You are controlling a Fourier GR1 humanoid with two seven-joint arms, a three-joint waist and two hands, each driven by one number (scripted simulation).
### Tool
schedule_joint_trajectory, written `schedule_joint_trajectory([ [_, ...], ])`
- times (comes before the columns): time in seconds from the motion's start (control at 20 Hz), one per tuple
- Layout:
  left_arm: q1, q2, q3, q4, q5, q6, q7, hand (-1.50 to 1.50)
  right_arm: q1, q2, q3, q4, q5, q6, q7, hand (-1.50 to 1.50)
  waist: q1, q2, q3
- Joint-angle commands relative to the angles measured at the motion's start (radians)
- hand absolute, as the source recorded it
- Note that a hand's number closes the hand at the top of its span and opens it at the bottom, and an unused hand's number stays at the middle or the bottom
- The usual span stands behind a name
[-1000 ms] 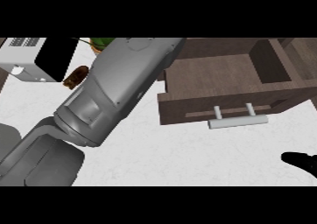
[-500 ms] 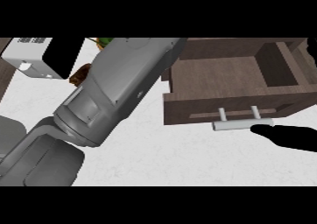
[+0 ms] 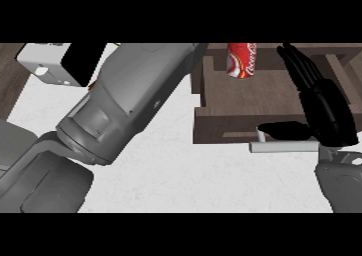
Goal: Pick up the can, place it into the drawer and close the drawer
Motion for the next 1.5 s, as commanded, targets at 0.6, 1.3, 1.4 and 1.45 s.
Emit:
schedule_joint_trajectory([
  [0.6, 0.077, 0.09, 0.004, -0.094, -0.051, -0.034, 0.062, -1.5, -0.311, 0.098, -0.028, 0.733, 0.248, -0.365, -0.161, -1.5, 0.055, -0.013, 0.0],
  [1.3, 0.198, 0.199, -0.008, -0.282, -0.067, -0.093, 0.164, -1.5, -0.673, 0.102, -0.142, 1.195, 0.339, -0.613, -0.14, -1.5, 0.108, -0.008, -0.001],
  [1.4, 0.239, 0.225, -0.017, -0.3, -0.078, -0.108, 0.171, -1.5, -0.679, 0.133, -0.141, 1.234, 0.354, -0.679, -0.139, -1.5, 0.106, -0.006, -0.001],
  [1.45, 0.247, 0.201, -0.017, -0.326, -0.075, -0.093, 0.154, -1.5, -0.723, 0.085, -0.165, 1.249, 0.335, -0.648, -0.158, -1.5, 0.121, -0.003, -0.001],
])
